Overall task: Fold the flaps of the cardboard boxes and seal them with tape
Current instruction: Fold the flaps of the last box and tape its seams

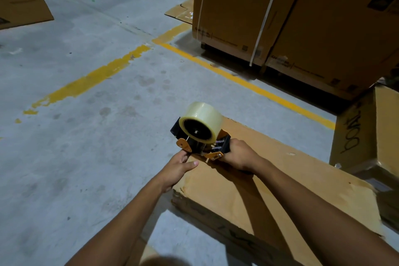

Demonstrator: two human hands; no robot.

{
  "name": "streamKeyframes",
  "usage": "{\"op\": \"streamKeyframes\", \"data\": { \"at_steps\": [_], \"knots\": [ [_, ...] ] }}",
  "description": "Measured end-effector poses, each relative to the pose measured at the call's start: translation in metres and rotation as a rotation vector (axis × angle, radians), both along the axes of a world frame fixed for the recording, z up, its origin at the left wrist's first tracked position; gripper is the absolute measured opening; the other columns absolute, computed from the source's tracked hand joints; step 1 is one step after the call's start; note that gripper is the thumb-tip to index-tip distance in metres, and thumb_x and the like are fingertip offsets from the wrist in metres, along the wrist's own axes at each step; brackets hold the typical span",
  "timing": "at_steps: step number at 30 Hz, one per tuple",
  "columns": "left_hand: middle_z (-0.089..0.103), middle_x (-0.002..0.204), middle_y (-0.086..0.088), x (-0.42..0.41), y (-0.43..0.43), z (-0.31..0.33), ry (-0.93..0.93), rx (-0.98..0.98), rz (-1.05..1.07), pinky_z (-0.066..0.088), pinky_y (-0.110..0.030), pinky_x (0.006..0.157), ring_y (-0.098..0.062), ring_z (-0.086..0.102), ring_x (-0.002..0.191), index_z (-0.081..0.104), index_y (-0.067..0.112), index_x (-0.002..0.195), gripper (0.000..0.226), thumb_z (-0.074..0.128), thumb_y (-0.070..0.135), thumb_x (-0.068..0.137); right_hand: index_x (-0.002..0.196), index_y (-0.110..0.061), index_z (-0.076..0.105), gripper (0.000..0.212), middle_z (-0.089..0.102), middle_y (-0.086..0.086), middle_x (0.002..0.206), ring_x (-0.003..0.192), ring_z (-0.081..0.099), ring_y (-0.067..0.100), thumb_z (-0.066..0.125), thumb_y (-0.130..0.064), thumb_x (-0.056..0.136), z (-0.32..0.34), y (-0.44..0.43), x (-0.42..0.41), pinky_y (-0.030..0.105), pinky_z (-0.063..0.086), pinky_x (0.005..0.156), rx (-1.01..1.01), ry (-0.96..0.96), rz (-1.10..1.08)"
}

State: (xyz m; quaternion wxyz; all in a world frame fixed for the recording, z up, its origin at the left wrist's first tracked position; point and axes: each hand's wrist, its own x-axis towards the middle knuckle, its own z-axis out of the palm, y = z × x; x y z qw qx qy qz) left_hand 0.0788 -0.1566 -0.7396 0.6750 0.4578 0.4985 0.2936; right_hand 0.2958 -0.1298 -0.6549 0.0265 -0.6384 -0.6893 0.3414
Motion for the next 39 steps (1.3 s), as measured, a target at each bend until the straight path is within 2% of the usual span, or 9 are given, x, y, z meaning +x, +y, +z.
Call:
{"op": "streamKeyframes", "data": {
  "at_steps": [4, 7, 10, 15, 18, 20, 22, 33, 39],
  "knots": [
    [0.064, 0.130, -0.003, -0.001, 0.004, 0.001, 0.008, -0.005, -0.007, 0.053, -0.030, 0.095, -0.020, 0.059, 0.123, 0.054, 0.022, 0.133, 0.037, 0.061, 0.016, 0.098, 0.108, -0.027, 0.070, 0.039, 0.071, -0.002, 0.103, 0.091, 0.064, 0.017, 0.070, -0.057, 0.082, -0.002, -0.008, 0.010, 0.042, 0.056, 0.083, 0.013, 0.030, -0.025],
    [0.065, 0.130, 0.004, -0.002, 0.005, 0.003, -0.026, 0.024, -0.007, 0.051, -0.017, 0.085, -0.008, 0.062, 0.118, 0.054, 0.018, 0.139, 0.044, 0.057, 0.006, 0.098, 0.097, -0.028, 0.070, 0.044, 0.070, -0.004, 0.094, 0.086, 0.064, 0.015, 0.067, -0.066, 0.076, -0.002, -0.026, 0.041, 0.042, 0.056, 0.079, -0.029, -0.026, -0.045],
    [0.060, 0.134, 0.010, -0.003, 0.008, 0.009, -0.068, 0.018, -0.008, 0.052, -0.020, 0.090, -0.004, 0.062, 0.117, 0.046, 0.025, 0.146, 0.054, 0.056, 0.003, 0.098, 0.095, -0.032, 0.070, 0.054, 0.070, -0.008, 0.090, 0.084, 0.064, 0.012, 0.060, -0.077, 0.066, -0.001, -0.049, 0.079, 0.041, 0.056, 0.078, -0.053, -0.070, -0.088],
    [0.058, 0.136, 0.005, -0.005, 0.033, 0.025, 0.027, 0.057, -0.073, 0.053, -0.019, 0.088, -0.001, 0.065, 0.110, 0.044, 0.024, 0.148, 0.054, 0.051, 0.000, 0.100, 0.098, -0.026, 0.069, 0.035, 0.068, -0.003, 0.091, 0.081, 0.062, 0.013, 0.067, -0.058, 0.085, -0.001, -0.063, 0.094, 0.036, 0.053, 0.070, -0.026, -0.097, -0.152],
    [0.022, 0.164, 0.001, 0.002, 0.040, 0.032, 0.488, 0.372, -0.238, 0.025, -0.033, 0.118, -0.016, 0.027, 0.148, 0.028, 0.025, 0.156, 0.056, 0.046, 0.012, 0.104, 0.089, -0.022, 0.068, 0.038, 0.064, -0.002, 0.080, 0.073, 0.059, 0.013, 0.066, -0.060, 0.085, 0.001, -0.060, 0.088, 0.031, 0.040, 0.055, -0.016, -0.151, -0.164],
    [0.003, 0.164, 0.009, 0.014, 0.034, 0.032, 0.839, 0.725, -0.383, 0.004, -0.040, 0.122, -0.013, -0.001, 0.152, 0.018, 0.027, 0.159, 0.055, 0.036, 0.026, 0.107, 0.083, -0.024, 0.066, 0.036, 0.062, -0.004, 0.075, 0.071, 0.058, 0.012, 0.067, -0.060, 0.083, 0.005, -0.059, 0.087, 0.031, 0.039, 0.054, -0.025, -0.143, -0.174],
    [-0.001, 0.163, 0.010, 0.027, 0.026, 0.030, 0.978, 0.884, -0.498, -0.006, -0.042, 0.121, -0.011, -0.008, 0.152, 0.015, 0.027, 0.159, 0.054, 0.027, 0.036, 0.107, 0.086, -0.026, 0.068, 0.036, 0.065, -0.004, 0.079, 0.073, 0.059, 0.012, 0.067, -0.061, 0.079, 0.007, -0.057, 0.088, 0.031, 0.045, 0.057, -0.028, -0.151, -0.184],
    [-0.009, 0.165, 0.011, 0.029, 0.027, 0.016, 1.205, 0.926, -0.599, -0.006, -0.046, 0.122, -0.009, -0.016, 0.150, 0.002, 0.028, 0.159, 0.069, -0.003, 0.056, 0.097, 0.095, -0.024, 0.068, 0.025, 0.068, 0.000, 0.088, 0.080, 0.064, 0.017, 0.071, -0.046, 0.083, 0.009, -0.086, 0.139, 0.040, 0.056, 0.073, -0.083, -0.180, -0.211],
    [-0.013, 0.164, 0.001, 0.063, 0.006, 0.023, 1.247, 0.895, -0.648, -0.009, -0.046, 0.123, -0.015, -0.016, 0.151, -0.006, 0.017, 0.158, 0.072, -0.002, 0.056, 0.097, 0.093, -0.029, 0.065, 0.019, 0.068, -0.003, 0.089, 0.080, 0.062, 0.013, 0.071, -0.045, 0.084, 0.015, -0.129, 0.180, 0.037, 0.056, 0.075, -0.087, -0.193, -0.247]
  ]
}}
